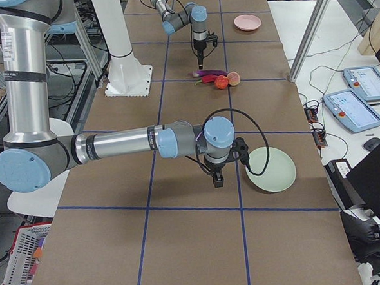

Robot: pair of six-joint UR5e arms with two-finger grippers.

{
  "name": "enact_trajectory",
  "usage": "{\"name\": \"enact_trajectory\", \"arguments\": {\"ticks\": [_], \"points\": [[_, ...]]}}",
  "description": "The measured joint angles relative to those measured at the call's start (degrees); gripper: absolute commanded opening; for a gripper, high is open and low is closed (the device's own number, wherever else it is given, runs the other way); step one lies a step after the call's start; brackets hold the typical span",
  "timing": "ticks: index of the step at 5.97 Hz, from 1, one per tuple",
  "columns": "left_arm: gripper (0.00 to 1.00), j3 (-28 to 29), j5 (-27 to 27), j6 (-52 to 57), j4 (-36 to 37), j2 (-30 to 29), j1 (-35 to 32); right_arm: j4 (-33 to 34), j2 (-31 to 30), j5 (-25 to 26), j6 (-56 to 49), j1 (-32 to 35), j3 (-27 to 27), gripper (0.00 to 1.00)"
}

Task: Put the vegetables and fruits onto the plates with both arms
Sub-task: 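Reach the left gripper down to the purple eggplant and grasp it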

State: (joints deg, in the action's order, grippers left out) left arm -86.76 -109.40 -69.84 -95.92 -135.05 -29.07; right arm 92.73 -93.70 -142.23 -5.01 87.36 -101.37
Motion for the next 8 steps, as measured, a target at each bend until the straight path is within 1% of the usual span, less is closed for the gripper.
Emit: {"name": "enact_trajectory", "arguments": {"ticks": [1,2,3,4,6,7,8], "points": [[0.94,2.8,0.2,0.0,-2.7,-0.3,0.2,0.0,0.0,0.0,0.0,0.0,0.0,1.00],[0.86,5.2,0.3,0.1,-5.2,-0.4,0.3,0.0,0.1,0.0,0.0,0.0,0.0,1.00],[0.71,6.1,0.3,0.1,-6.2,-0.4,0.3,0.0,0.2,0.0,0.0,0.0,0.0,1.00],[0.50,6.4,0.3,0.0,-6.4,-0.4,0.3,0.0,0.3,0.0,0.0,0.0,0.0,1.00],[0.48,6.3,0.3,0.2,-6.2,-0.4,0.3,0.0,0.5,0.1,0.0,0.0,0.1,1.00],[0.28,6.0,0.2,0.3,-6.2,-0.4,0.3,0.0,0.6,0.2,0.0,0.0,0.2,1.00],[0.00,6.0,0.2,0.3,-6.1,-0.4,0.3,0.0,0.6,0.2,0.0,0.0,0.2,1.00]]}}
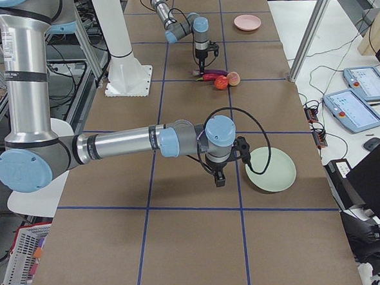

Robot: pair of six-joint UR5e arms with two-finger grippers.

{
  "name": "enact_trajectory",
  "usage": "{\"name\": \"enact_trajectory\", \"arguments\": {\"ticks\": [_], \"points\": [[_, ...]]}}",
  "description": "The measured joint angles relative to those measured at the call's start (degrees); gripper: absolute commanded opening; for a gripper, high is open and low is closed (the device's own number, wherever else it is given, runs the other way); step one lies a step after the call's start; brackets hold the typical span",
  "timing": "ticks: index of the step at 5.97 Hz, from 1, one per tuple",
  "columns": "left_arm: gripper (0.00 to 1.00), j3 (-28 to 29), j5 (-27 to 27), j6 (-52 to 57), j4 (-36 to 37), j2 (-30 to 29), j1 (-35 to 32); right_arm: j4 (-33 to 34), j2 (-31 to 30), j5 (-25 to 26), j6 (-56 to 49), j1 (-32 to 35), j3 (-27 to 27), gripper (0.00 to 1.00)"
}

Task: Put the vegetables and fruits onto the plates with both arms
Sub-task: 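Reach the left gripper down to the purple eggplant and grasp it, then carry eggplant to pink plate with left gripper while right arm reaches forward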

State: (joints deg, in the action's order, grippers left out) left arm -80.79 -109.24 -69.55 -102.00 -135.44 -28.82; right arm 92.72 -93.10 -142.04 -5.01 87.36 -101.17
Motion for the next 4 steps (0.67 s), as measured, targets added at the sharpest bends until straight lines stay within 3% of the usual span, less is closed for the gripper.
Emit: {"name": "enact_trajectory", "arguments": {"ticks": [2,4], "points": [[0.00,-1.0,-0.2,-0.2,2.4,-0.1,-0.6,0.0,0.8,0.0,1.2,0.0,-0.1,1.00],[0.00,-4.7,-0.8,0.2,10.8,-0.2,-4.1,0.1,3.3,0.2,5.4,0.0,-0.8,1.00]]}}
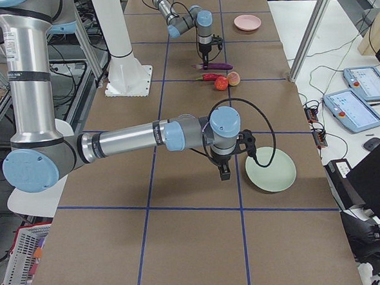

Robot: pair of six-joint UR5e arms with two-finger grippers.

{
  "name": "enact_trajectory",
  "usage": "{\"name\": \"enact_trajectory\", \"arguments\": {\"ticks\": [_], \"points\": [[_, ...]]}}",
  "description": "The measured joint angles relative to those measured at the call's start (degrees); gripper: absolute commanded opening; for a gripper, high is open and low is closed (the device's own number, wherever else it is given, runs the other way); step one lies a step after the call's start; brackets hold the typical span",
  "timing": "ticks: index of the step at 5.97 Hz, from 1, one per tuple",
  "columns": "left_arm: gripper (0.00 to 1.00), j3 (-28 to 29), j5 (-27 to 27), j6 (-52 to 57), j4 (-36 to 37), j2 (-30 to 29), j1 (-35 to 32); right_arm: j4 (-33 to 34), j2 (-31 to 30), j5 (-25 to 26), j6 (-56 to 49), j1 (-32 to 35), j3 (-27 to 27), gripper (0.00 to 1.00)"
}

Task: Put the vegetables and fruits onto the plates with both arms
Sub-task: 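Carry eggplant to pink plate with left gripper while right arm reaches forward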

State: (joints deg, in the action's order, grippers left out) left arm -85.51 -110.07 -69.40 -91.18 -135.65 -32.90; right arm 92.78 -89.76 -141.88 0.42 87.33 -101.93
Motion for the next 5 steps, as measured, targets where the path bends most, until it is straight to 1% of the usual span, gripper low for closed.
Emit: {"name": "enact_trajectory", "arguments": {"ticks": [1,2,3,5], "points": [[0.00,-1.7,-2.2,0.5,3.8,0.0,-3.0,0.1,2.9,0.4,3.4,-0.4,-0.2,1.00],[0.00,-2.4,-4.8,2.8,5.9,0.1,-6.2,0.3,6.2,1.7,7.4,-2.0,-0.5,1.00],[0.00,-2.6,-6.1,7.0,7.9,0.2,-9.2,0.6,9.6,3.8,11.7,-5.2,-0.8,1.00],[0.00,-2.5,-8.3,16.6,12.8,0.6,-15.8,2.1,17.1,6.1,22.1,-11.7,-1.1,1.00]]}}
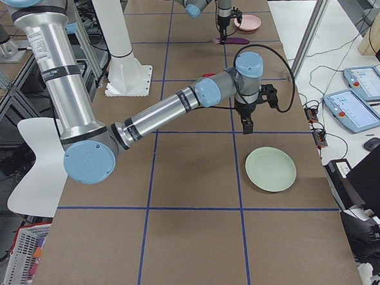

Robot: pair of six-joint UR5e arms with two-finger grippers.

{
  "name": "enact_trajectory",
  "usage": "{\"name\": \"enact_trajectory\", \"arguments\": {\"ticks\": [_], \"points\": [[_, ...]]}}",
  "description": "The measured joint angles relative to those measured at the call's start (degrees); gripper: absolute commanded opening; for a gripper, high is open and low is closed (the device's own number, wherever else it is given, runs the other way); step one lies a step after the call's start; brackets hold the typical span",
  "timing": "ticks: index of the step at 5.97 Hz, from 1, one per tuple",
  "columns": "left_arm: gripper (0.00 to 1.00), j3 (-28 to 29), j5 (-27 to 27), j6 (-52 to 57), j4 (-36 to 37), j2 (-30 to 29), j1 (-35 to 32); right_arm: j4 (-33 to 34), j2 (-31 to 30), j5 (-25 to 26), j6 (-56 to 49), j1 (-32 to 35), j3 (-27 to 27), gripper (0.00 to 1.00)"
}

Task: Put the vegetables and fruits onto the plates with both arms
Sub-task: 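Carry eggplant to pink plate with left gripper while right arm reaches forward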

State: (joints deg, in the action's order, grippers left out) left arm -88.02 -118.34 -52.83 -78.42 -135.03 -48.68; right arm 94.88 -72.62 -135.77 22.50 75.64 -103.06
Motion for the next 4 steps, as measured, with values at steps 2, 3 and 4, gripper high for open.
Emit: {"name": "enact_trajectory", "arguments": {"ticks": [2,3,4], "points": [[0.00,3.4,-0.7,12.3,3.3,0.3,-7.1,0.2,5.5,3.8,10.8,-7.2,-0.6,0.99],[0.00,7.5,-0.7,17.4,3.5,0.5,-11.1,0.3,8.7,6.9,15.5,-12.1,-0.6,0.99],[0.00,13.1,-0.5,21.4,2.8,0.5,-14.7,0.2,12.6,10.0,20.0,-16.7,0.7,0.99]]}}
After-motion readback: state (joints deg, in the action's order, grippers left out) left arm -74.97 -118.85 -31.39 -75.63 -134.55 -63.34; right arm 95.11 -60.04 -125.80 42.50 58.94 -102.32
